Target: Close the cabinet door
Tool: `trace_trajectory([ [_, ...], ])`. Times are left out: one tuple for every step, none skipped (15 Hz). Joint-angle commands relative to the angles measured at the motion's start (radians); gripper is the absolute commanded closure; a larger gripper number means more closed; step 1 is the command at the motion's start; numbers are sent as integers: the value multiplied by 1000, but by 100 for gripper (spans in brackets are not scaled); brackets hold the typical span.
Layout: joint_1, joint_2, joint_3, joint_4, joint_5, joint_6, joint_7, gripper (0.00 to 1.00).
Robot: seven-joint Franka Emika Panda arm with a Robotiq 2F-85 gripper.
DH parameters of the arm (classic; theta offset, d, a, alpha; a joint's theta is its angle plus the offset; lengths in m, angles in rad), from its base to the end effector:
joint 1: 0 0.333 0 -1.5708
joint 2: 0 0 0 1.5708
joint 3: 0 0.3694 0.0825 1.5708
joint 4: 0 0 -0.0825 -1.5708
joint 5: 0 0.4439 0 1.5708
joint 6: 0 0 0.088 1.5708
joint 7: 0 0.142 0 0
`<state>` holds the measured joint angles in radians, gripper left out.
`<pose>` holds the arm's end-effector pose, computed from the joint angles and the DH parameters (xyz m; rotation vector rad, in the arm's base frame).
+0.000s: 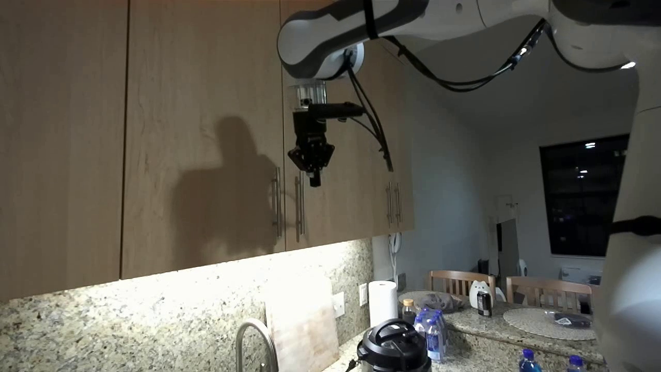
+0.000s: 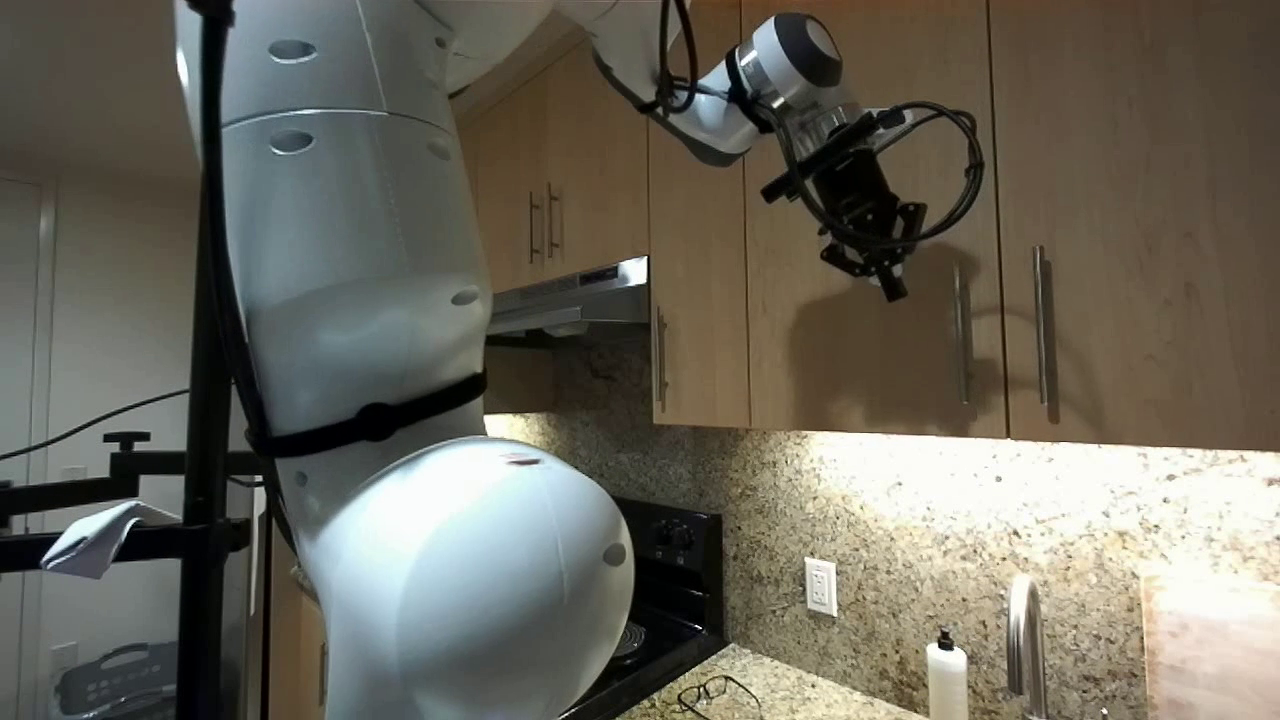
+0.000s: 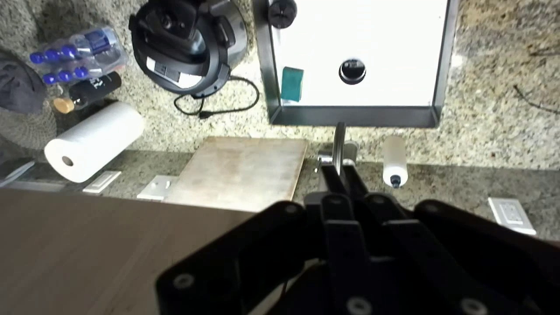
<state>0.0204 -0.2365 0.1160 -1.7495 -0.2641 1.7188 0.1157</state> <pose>0.5458 0.0497 0.7028 2.8575 0.0465 0.3431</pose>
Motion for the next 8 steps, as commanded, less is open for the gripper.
trace_trajectory([
  [21,-71,-24,-128,45,-56,-71,93],
  [25,-83,-25,-159,48,-66,-74,93],
  [27,-96,-26,-189,51,-70,-77,93],
  [29,-108,-27,-218,53,-70,-77,93],
  [32,-119,-29,-245,56,-71,-77,93],
  [36,-132,-32,-273,60,-69,-81,93],
  [37,-146,-33,-300,61,-71,-80,93],
  [39,-159,-35,-325,64,-73,-84,93],
])
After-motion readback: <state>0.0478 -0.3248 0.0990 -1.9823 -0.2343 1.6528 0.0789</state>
